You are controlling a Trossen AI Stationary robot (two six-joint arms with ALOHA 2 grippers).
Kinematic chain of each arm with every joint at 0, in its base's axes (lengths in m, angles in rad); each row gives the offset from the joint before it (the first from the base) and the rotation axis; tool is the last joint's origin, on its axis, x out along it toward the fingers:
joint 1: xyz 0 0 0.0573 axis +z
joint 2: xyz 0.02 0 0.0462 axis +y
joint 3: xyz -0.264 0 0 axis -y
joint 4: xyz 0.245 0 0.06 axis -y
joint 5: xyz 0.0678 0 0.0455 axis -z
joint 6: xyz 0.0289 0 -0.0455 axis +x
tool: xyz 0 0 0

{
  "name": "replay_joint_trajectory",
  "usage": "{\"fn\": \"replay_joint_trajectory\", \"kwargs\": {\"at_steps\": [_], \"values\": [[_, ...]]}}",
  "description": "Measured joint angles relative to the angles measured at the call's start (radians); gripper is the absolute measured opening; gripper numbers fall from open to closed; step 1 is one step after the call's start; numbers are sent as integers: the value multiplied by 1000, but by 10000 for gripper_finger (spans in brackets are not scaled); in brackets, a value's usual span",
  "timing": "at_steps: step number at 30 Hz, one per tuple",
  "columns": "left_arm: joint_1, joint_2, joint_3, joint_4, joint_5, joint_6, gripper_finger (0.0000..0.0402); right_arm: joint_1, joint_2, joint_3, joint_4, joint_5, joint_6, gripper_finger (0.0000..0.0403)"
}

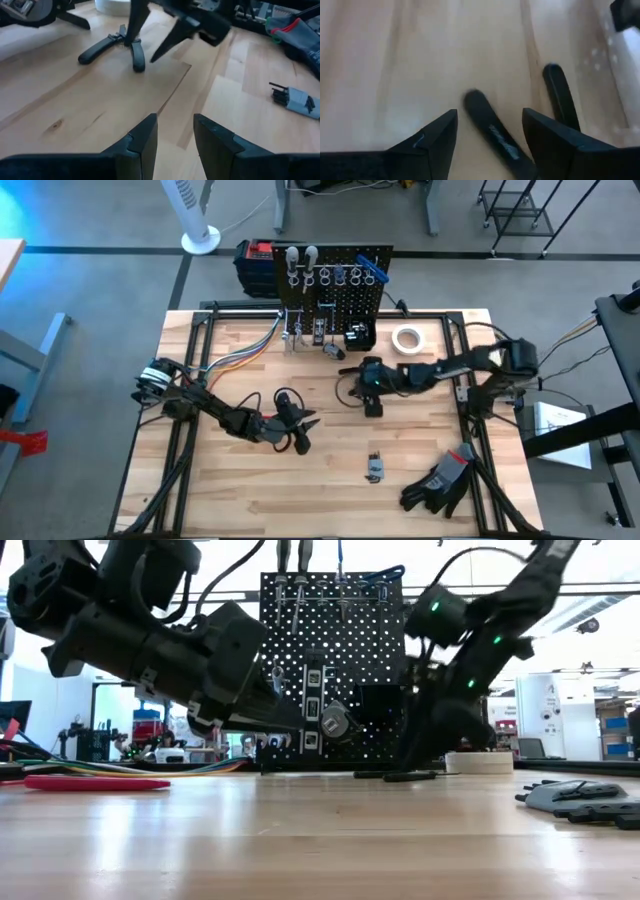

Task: Hang tools onto peg board
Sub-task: Hang the wire cutter on the peg board

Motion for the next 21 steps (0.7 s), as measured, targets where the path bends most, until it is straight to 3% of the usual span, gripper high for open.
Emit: {"fn": "replay_joint_trajectory", "kwargs": {"at_steps": [9,12,18,21], "values": [[0,0,-2,-55,13,-38,116,-89,156,85,-107,-198,-27,201],[0,0,-2,-55,7,-37,116,-92,160,85,-107,-230,-3,166],[1,0,-2,-60,8,-55,116,-68,97,71,-158,-287,55,51],[1,0,-2,-59,8,-57,116,-24,60,68,-205,-248,69,45]]}}
